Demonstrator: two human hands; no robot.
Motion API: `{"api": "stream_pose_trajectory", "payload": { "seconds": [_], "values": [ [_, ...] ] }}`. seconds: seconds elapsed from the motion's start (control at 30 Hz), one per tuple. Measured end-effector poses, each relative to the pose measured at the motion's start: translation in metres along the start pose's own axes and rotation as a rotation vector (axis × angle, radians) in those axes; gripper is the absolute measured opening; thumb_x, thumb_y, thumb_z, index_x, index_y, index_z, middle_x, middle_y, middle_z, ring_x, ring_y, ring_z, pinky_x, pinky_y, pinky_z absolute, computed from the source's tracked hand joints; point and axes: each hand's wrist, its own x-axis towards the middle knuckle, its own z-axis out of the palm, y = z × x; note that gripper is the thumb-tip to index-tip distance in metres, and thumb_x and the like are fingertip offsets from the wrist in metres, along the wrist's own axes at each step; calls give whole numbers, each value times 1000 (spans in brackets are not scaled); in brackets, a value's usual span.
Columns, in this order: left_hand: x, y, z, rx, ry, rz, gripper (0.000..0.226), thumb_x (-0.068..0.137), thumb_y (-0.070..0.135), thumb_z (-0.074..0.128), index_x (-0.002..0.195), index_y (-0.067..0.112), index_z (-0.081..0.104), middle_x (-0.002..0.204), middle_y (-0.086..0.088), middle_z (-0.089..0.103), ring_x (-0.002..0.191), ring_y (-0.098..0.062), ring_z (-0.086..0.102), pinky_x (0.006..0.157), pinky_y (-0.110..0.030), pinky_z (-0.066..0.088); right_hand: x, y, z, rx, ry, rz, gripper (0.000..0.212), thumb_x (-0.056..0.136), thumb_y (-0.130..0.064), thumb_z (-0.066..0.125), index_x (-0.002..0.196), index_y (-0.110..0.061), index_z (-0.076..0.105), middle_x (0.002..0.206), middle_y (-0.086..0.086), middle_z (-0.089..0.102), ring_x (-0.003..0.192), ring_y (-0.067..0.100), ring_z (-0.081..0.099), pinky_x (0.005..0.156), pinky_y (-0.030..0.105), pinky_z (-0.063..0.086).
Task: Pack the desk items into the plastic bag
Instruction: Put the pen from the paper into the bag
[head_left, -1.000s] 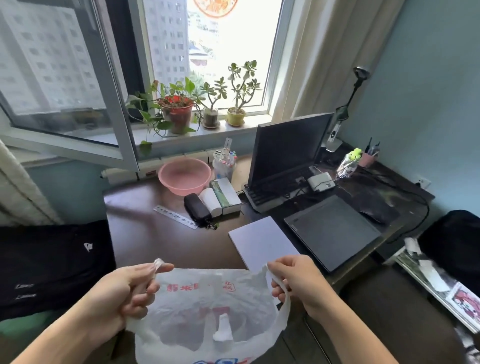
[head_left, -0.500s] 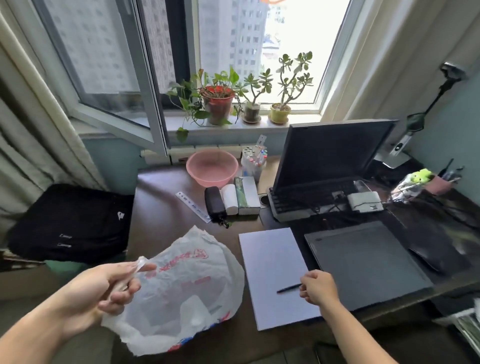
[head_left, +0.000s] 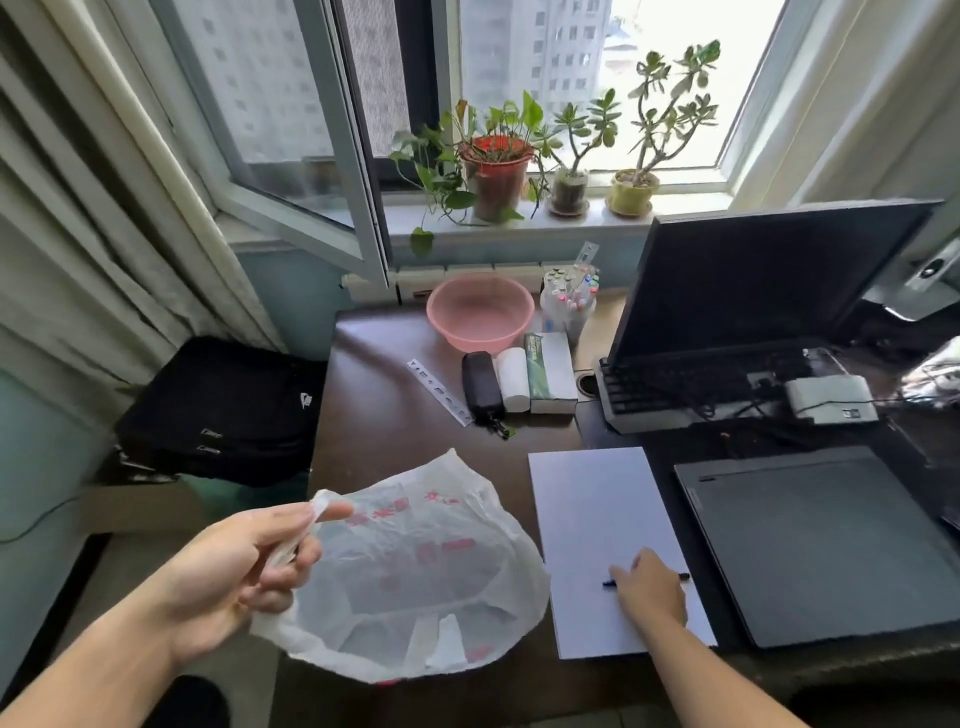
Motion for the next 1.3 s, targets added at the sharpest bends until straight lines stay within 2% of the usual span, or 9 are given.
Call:
{"api": "stream_pose_trajectory", "payload": {
  "seconds": [0.17, 0.27, 0.47, 0.6, 0.73, 0.83, 0.97, 1.17, 1.3],
  "values": [
    [1, 2, -9, 24, -2, -9, 33, 99, 20, 43, 117, 8, 68, 60, -4, 45, 38, -5, 29, 31, -15, 21, -16, -10, 10, 108, 54, 73, 10, 93, -4, 51, 102, -3, 56, 98, 18, 61, 78, 29, 57, 65, 32, 47],
    [2, 3, -13, 19, -20, -23, 33, 98, 19, 44, 116, 7, 69, 60, -4, 46, 39, -5, 29, 33, -15, 19, -46, -41, -6, 502, 121, 51, 10, 94, 0, 53, 103, -2, 50, 102, 25, 65, 68, 20, 58, 58, 29, 44],
    [6, 5, -21, -13, -52, -21, 32, 99, 19, 45, 118, 5, 66, 58, -4, 45, 39, -5, 28, 31, -14, 20, -202, -152, -98, 1225, 56, -633, 34, 87, -6, 70, 117, -8, 53, 88, 15, 73, 69, 21, 70, 60, 29, 59],
    [8, 4, -28, -45, -80, -29, 33, 100, 17, 42, 120, 3, 64, 58, -4, 46, 38, -4, 28, 32, -13, 19, -256, -178, -80, 653, -167, -1095, 17, 90, -11, 69, 104, -20, 66, 89, -2, 75, 81, 16, 72, 72, 32, 60],
    [7, 4, -34, -71, -99, -37, 32, 100, 14, 42, 121, 0, 61, 59, -5, 46, 39, -5, 29, 29, -13, 20, -223, -183, -37, -304, -172, -1039, 24, 91, -18, 58, 107, -33, 66, 98, -6, 72, 89, 19, 63, 69, 31, 50],
    [6, 4, -37, -51, -109, -37, 31, 100, 13, 41, 122, 1, 60, 60, -6, 47, 39, -6, 31, 29, -13, 21, -211, -188, -13, -627, -216, -996, 29, 88, -2, 56, 103, -22, 69, 94, 6, 69, 76, 26, 51, 57, 27, 34],
    [6, 3, -37, -26, -132, -23, 32, 100, 14, 41, 123, 2, 60, 59, -6, 48, 40, -7, 31, 30, -14, 21, -191, -197, 14, -814, -236, -983, 14, 87, -1, 58, 92, -14, 60, 78, 7, 50, 73, 27, 46, 52, 27, 32],
    [6, -3, -33, 43, -156, 15, 30, 99, 14, 45, 123, 7, 62, 60, -9, 49, 39, -9, 32, 32, -16, 21, -153, -208, 71, -970, -357, -907, 34, 89, -6, 61, 123, -5, 59, 122, 14, 62, 111, 34, 61, 86, 38, 50],
    [7, -7, -31, 81, -110, 119, 31, 99, 19, 48, 122, 8, 64, 63, -13, 55, 39, -14, 40, 36, -21, 29, -135, -194, 103, -1034, -390, -875, 26, 88, 1, 59, 113, -4, 66, 90, 9, 61, 94, 31, 63, 82, 37, 51]
  ]
}}
